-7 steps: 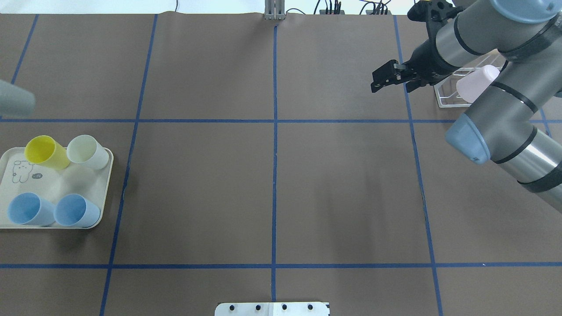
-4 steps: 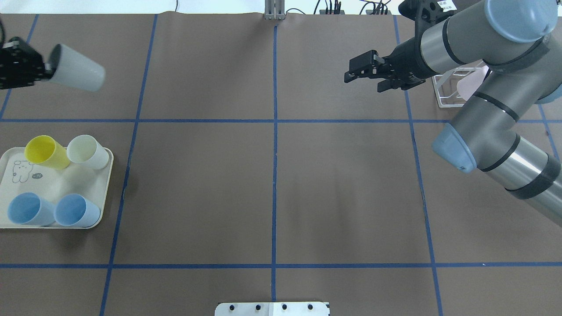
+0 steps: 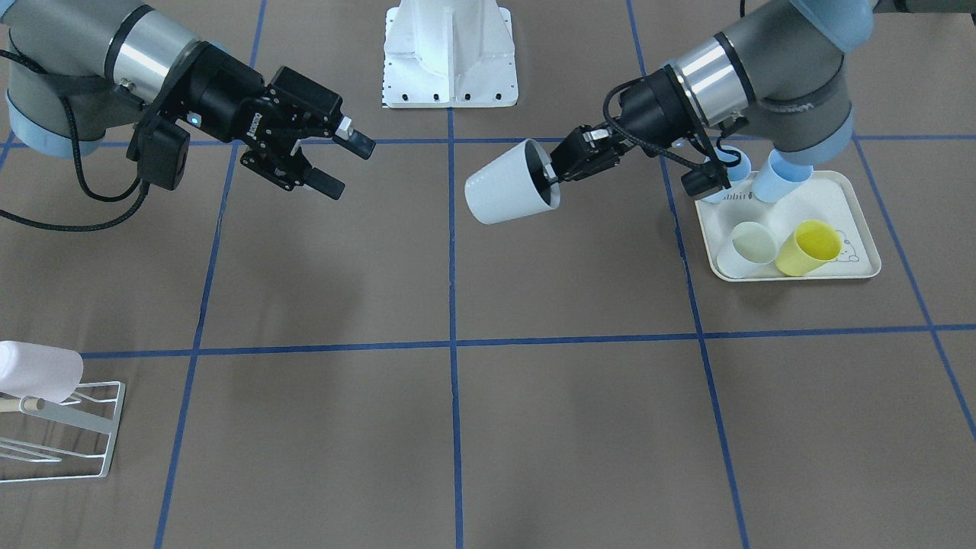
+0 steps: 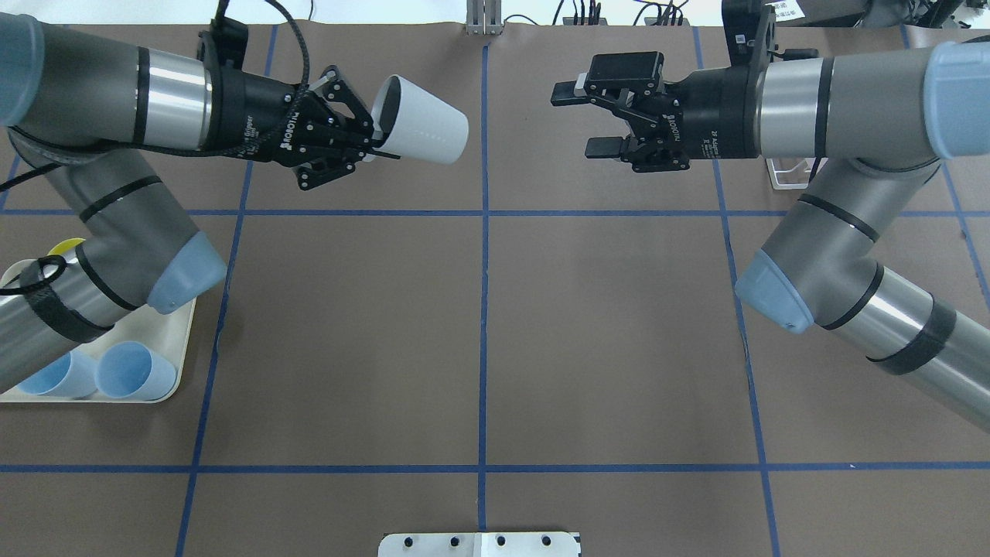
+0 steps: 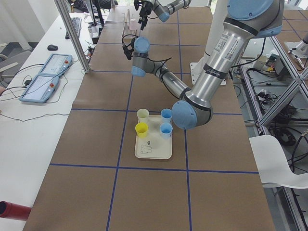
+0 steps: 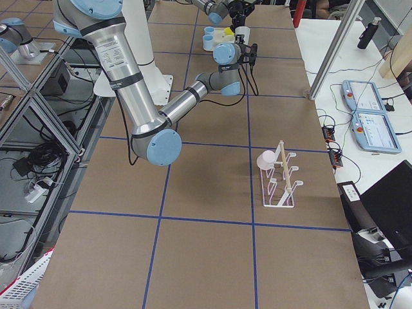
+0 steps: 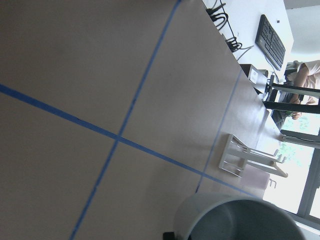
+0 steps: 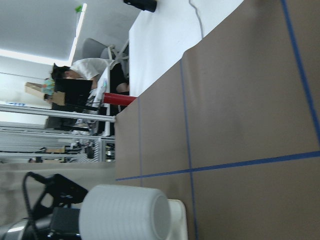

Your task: Transfer IKEA cup to right arm and place on rack

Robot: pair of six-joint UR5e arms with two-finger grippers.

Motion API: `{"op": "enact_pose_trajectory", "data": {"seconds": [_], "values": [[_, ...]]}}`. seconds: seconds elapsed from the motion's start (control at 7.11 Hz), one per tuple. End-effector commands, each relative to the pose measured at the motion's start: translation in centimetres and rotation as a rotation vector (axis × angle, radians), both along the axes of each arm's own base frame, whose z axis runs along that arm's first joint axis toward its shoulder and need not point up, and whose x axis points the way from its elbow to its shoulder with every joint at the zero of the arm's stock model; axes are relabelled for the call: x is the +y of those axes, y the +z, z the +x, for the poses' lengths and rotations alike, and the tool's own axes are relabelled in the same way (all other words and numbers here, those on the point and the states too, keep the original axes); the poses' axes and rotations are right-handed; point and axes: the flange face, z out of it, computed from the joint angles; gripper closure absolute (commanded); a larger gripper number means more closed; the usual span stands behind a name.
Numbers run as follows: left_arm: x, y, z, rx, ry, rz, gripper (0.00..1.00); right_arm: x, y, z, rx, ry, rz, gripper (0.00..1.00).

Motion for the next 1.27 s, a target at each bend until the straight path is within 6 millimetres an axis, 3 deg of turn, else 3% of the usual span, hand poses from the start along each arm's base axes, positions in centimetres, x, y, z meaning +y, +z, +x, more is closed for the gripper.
{"op": "enact_pose_trajectory", "data": {"seconds": [0.0,0.56,1.12], "values": [[3.2,-2.3,1.3,0.217,0.031,-0.059,1.0,2.2,-3.4,0.1,-0.227,-0.016,0.019,0.03],[4.8,-2.7,-1.3,0.483,0.124,-0.183,1.0,4.1,-4.0,-0.4,-0.344,-0.018,0.081,0.03],[5.3,-3.7,-1.6,0.544,0.13,-0.217,1.0,5.2,-4.5,-1.1,-0.401,-0.018,0.092,0.03]]}}
